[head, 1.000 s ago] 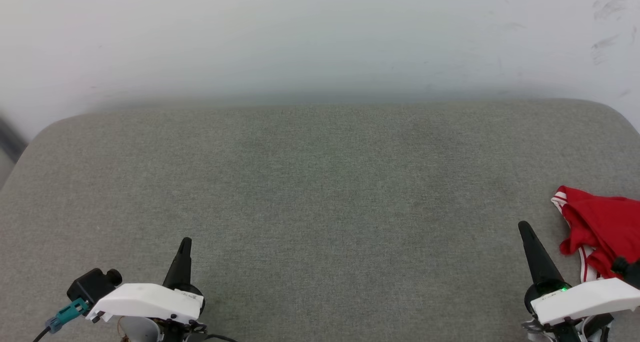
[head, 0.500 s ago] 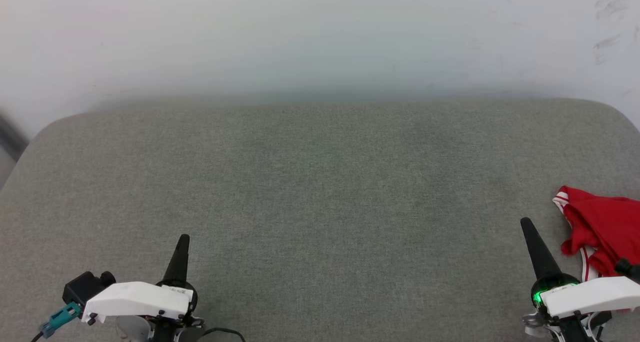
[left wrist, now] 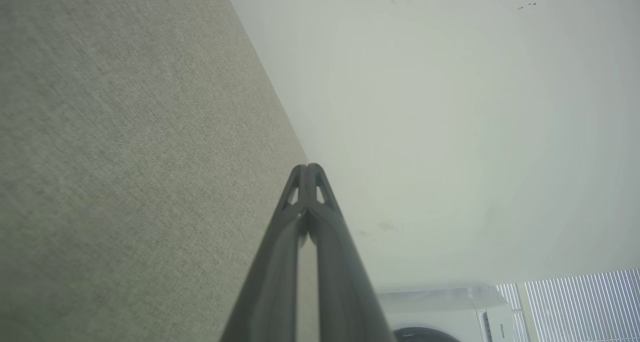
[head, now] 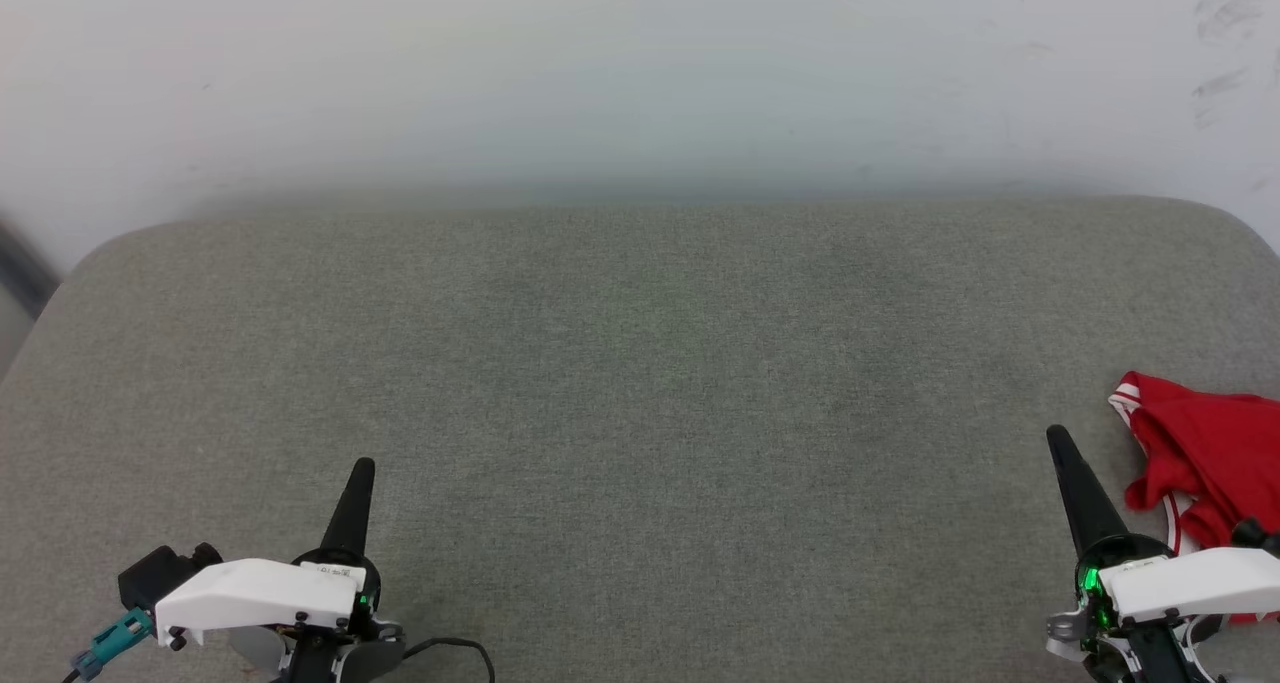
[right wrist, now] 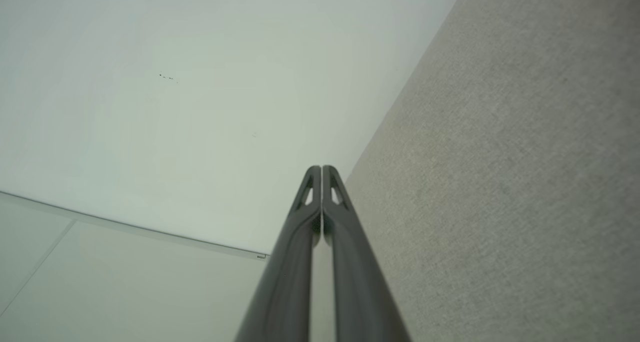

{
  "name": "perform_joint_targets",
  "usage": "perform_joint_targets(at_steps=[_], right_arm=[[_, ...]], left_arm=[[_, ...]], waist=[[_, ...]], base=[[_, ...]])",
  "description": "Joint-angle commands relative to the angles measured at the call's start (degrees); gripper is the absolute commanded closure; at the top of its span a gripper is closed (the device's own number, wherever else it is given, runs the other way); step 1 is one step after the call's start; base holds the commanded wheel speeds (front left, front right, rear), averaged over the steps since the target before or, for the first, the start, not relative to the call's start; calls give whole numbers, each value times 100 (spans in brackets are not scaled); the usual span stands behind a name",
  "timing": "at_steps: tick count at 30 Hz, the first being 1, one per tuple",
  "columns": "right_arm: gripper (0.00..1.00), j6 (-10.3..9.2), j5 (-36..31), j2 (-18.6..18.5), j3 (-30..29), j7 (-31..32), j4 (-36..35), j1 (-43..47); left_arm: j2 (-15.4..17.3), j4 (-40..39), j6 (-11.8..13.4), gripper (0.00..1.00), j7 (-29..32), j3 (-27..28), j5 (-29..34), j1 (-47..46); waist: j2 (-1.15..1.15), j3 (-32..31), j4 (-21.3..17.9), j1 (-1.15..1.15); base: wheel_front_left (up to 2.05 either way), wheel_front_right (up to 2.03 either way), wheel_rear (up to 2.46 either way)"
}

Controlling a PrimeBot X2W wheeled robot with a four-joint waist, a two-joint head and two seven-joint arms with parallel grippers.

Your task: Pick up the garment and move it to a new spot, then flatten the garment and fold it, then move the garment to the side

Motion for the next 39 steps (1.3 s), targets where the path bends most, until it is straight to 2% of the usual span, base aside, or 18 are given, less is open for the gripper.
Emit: perform_joint_targets(at_steps=[1,39], right_arm=[[100,-2,112,-21,-16,16,-1,-127],[100,-3,1878,-5,-104,67,430,-360]], left_arm=[[-19,-22,-59,100,36,54,-93,-111],[-296,31,-383,100,479,554,-1464,-162]], waist=[[0,1,1,0],[0,39,52,0]], base=[[0,0,0],[0,0,0]])
